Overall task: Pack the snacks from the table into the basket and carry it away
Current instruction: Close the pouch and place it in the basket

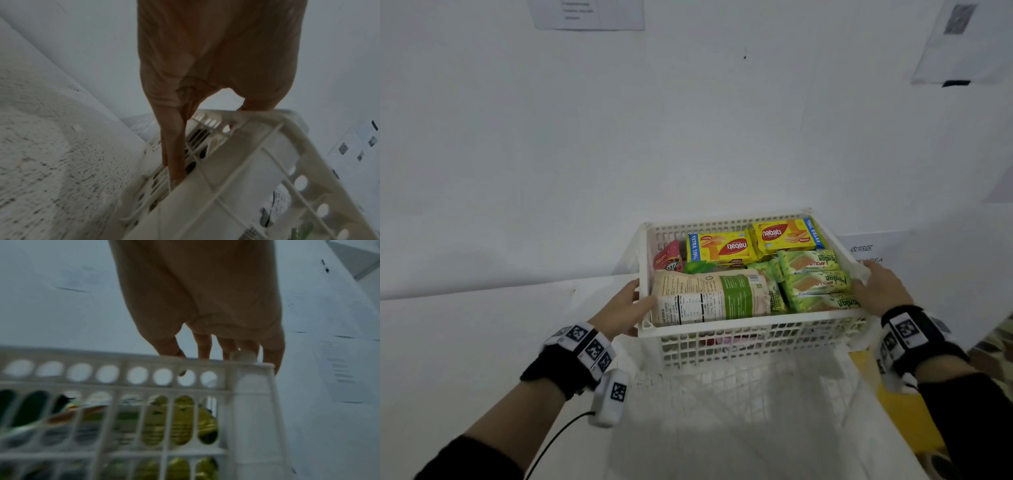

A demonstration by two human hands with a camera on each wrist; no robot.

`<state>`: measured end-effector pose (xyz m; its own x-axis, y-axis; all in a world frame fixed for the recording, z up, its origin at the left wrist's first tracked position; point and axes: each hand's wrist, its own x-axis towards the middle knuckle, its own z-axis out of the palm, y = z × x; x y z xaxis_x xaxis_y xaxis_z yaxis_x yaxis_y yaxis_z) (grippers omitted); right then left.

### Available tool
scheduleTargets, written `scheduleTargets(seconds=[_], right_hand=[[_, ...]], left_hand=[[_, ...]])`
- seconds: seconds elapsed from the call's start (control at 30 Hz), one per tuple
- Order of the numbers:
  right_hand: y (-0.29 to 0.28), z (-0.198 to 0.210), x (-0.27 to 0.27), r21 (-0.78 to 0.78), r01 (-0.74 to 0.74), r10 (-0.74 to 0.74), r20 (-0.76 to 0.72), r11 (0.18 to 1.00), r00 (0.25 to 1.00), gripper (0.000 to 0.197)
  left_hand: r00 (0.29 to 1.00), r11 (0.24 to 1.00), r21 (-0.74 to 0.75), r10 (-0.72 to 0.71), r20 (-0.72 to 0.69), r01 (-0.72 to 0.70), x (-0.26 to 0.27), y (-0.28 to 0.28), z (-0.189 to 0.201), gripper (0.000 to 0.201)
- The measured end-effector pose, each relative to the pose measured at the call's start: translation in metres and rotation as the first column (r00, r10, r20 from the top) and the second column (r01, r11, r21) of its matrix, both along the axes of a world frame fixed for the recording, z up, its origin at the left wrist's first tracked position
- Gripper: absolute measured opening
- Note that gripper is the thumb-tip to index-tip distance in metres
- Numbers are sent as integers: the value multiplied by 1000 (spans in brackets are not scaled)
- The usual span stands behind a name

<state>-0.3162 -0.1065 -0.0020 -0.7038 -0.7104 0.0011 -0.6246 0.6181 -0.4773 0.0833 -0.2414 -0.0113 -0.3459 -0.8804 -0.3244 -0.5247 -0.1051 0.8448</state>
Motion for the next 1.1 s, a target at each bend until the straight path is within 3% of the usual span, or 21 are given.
scheduleTargets(seconds=[0.13,0.43,0.67,0.8,0.93,1.03,1.1], right_hand=[[-7,0,-11,89,15,-16,12,996,1000,28],[7,0,40,-2,7,-7,-17,1000,1000,25],[-1,-8,143,-112,5,-5,5,994,1000,20],[-13,-1,211,-174,-32,34,5,984,999,20],[-30,-1,284,-218,-48,59,44,975,997,24],[-44,-8,337,-232,-40,58,72,972,996,25],[-52,-15,368,-232,-20,42,94,973,995,26]], left_hand=[[999,998,-15,-53,-11,53,1,3,6,35],[994,992,-77,-100,-49,96,61,13,7,35],[992,977,-209,-65,-104,42,161,11,16,33],[987,981,-196,-28,-160,-4,232,9,33,33],[981,989,-144,5,-194,-33,304,0,43,59],[984,982,-158,73,-163,-99,348,-14,39,36],[981,968,-185,147,-124,-168,372,-23,35,34]])
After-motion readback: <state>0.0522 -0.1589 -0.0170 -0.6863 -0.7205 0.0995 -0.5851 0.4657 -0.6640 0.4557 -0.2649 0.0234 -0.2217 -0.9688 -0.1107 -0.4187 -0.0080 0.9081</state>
